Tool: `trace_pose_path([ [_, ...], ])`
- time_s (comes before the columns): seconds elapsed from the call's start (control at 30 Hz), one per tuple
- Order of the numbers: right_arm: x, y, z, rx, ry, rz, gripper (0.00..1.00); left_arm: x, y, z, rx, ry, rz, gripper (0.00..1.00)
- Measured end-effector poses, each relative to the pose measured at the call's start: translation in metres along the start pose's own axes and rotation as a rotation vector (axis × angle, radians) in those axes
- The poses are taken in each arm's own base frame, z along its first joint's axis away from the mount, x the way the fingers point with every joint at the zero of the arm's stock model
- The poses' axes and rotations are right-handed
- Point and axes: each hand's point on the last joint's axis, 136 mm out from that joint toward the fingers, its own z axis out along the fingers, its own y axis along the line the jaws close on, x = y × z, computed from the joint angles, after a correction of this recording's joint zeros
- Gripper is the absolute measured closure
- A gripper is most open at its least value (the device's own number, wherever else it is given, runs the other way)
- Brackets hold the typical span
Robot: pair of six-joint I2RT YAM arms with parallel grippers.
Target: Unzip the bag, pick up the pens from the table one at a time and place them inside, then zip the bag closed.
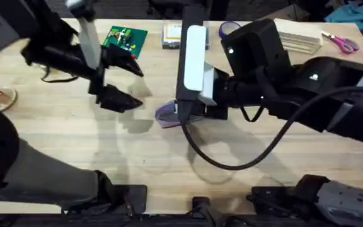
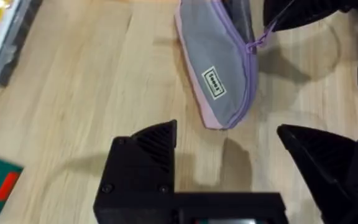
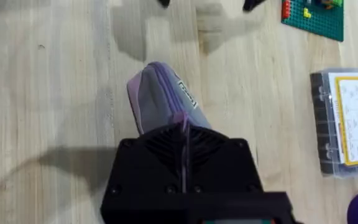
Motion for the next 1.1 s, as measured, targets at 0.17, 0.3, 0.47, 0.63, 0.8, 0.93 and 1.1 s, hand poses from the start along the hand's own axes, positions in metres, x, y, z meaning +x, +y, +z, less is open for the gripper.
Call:
trace_pose_path([
  [0.17, 0.000, 0.000, 0.000, 0.000, 0.000, 0.000, 0.969, 0.004, -0.007, 0.020, 0.052, -0.001, 0.023, 0.008],
  [0.3, 0.000, 0.000, 0.000, 0.000, 0.000, 0.000, 0.971, 0.005, -0.012, 0.034, 0.076, -0.006, 0.053, 0.007],
  [0.47, 0.000, 0.000, 0.000, 0.000, 0.000, 0.000, 0.970, 0.014, -0.026, 0.058, 0.127, -0.003, 0.079, 0.007],
  [0.63, 0.000, 0.000, 0.000, 0.000, 0.000, 0.000, 0.970, 0.018, -0.031, 0.068, 0.142, 0.000, 0.096, 0.008],
  [0.8, 0.000, 0.000, 0.000, 0.000, 0.000, 0.000, 0.970, 0.020, -0.029, 0.072, 0.133, 0.003, 0.101, 0.007],
  [0.93, 0.000, 0.000, 0.000, 0.001, -0.001, 0.000, 0.970, 0.019, -0.024, 0.076, 0.122, 0.008, 0.097, 0.008],
  [1.1, 0.000, 0.000, 0.000, 0.001, -0.001, 0.000, 0.970, 0.016, -0.017, 0.083, 0.104, 0.015, 0.077, 0.052],
])
